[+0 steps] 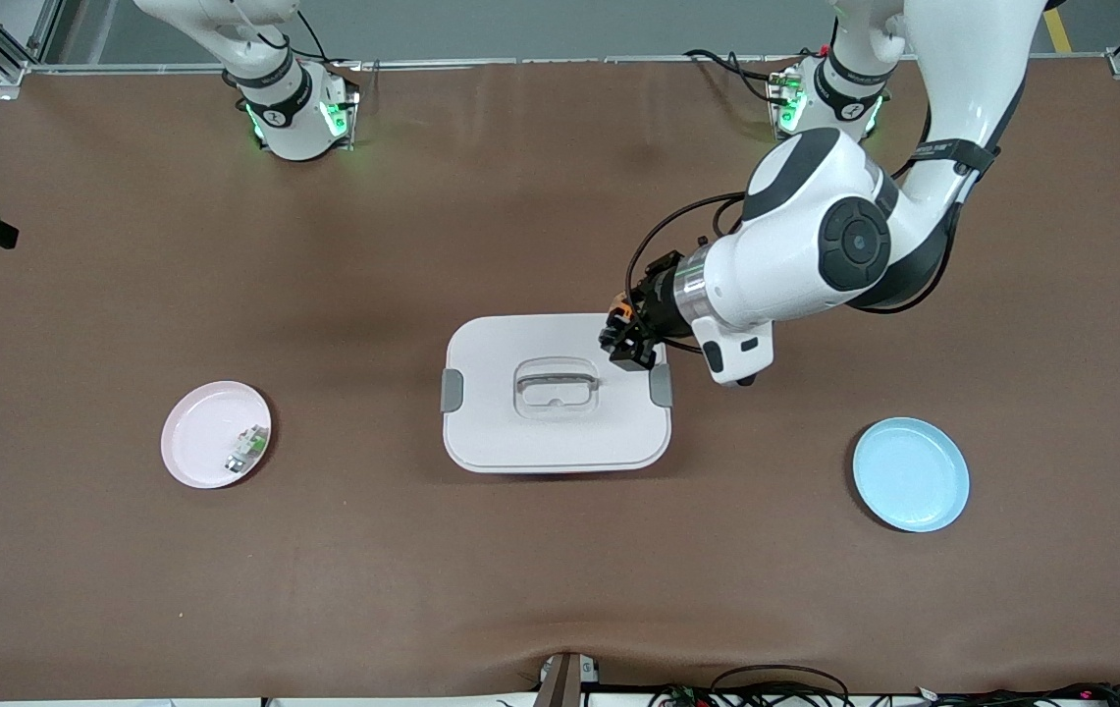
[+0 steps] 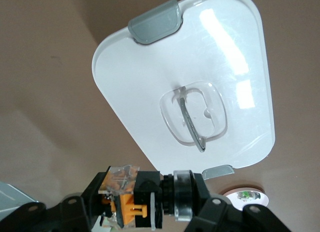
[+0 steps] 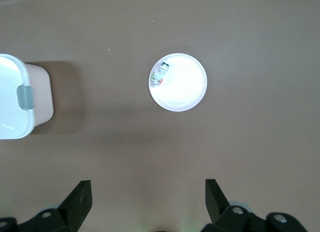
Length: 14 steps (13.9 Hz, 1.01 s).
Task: Transfer orange switch to right arm and place
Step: 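Lift the orange switch and carry it above the white box, then reach the right gripper toward the orange switch held by the left gripper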
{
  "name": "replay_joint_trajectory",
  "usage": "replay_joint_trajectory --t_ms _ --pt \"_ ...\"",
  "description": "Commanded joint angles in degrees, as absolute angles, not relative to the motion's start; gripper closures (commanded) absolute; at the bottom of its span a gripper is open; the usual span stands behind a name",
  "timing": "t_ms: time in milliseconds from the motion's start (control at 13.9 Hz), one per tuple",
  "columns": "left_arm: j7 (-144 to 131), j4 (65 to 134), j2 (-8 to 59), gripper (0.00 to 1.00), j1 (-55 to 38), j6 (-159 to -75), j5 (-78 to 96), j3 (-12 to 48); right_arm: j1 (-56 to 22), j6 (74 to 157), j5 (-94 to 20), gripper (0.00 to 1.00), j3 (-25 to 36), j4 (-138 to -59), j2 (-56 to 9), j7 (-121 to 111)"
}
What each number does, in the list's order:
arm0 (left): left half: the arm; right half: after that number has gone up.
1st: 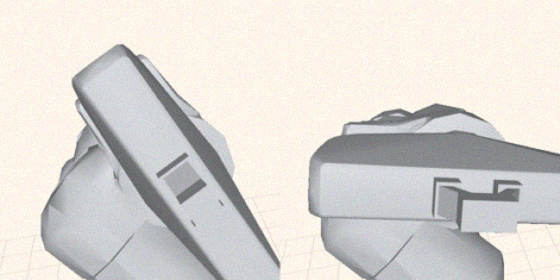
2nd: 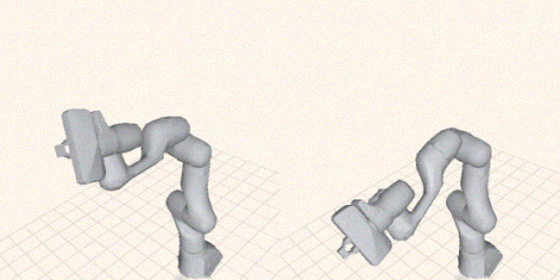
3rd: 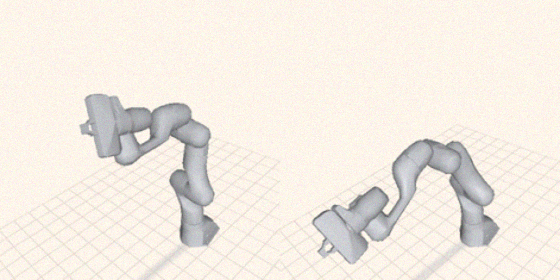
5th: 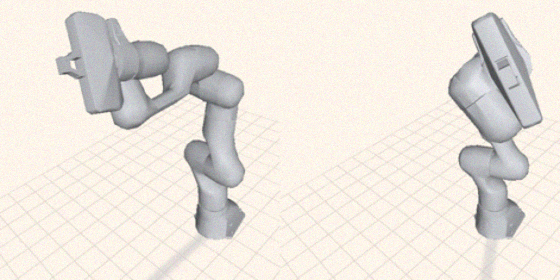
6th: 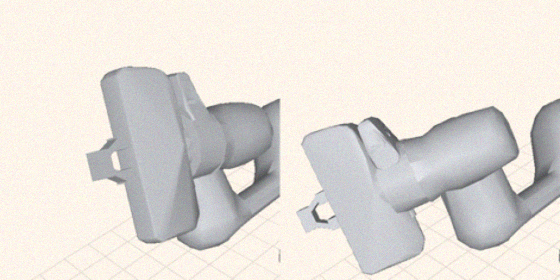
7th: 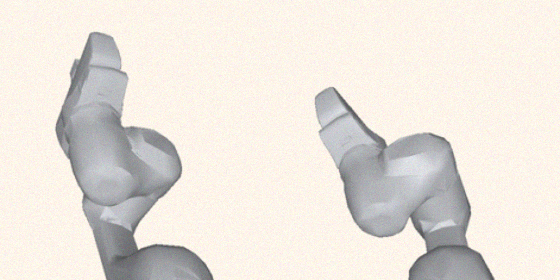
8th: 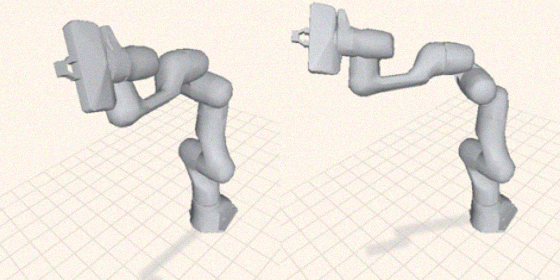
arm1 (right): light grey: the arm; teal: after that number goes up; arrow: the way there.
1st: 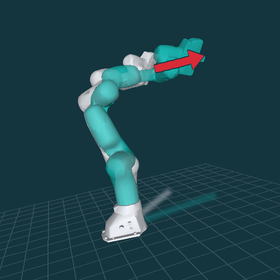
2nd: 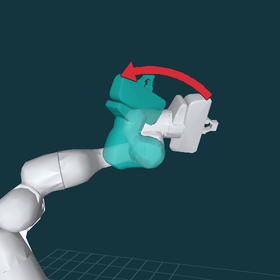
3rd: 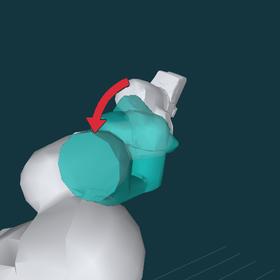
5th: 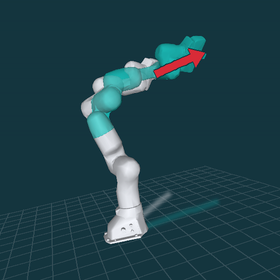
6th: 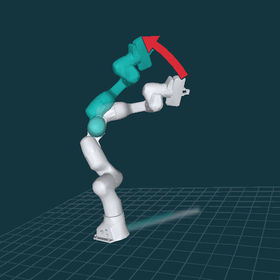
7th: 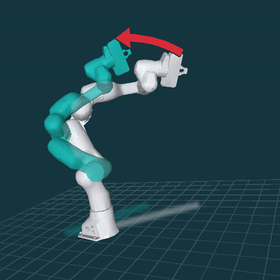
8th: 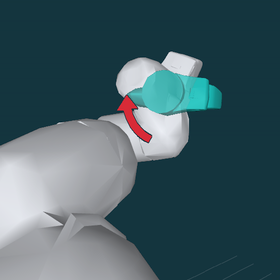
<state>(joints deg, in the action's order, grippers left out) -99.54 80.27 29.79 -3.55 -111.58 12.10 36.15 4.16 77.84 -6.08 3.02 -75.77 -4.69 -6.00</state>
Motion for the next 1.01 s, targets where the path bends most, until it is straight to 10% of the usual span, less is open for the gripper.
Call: replay_joint_trajectory --t_ms 0,359,934 --pt "-102.6 79.1 30.7 0.87 -5.0 -113.8 13.7 36.1 4.8 78.0 -9.3 0.0 2.5 -76.2 -4.4 -6.7" --pt "-105.5 78.8 30.9 0.86 -6.1 -114.5 13.8 36.1 4.9 82.9 -30.2 0.0 2.2 -86.9 -3.5 -5.7" --pt "-106.0 78.4 31.5 0.86 -6.8 -115.3 13.8 36.1 -15.6 104.0 -41.7 0.0 2.2 -92.4 -3.4 16.2"
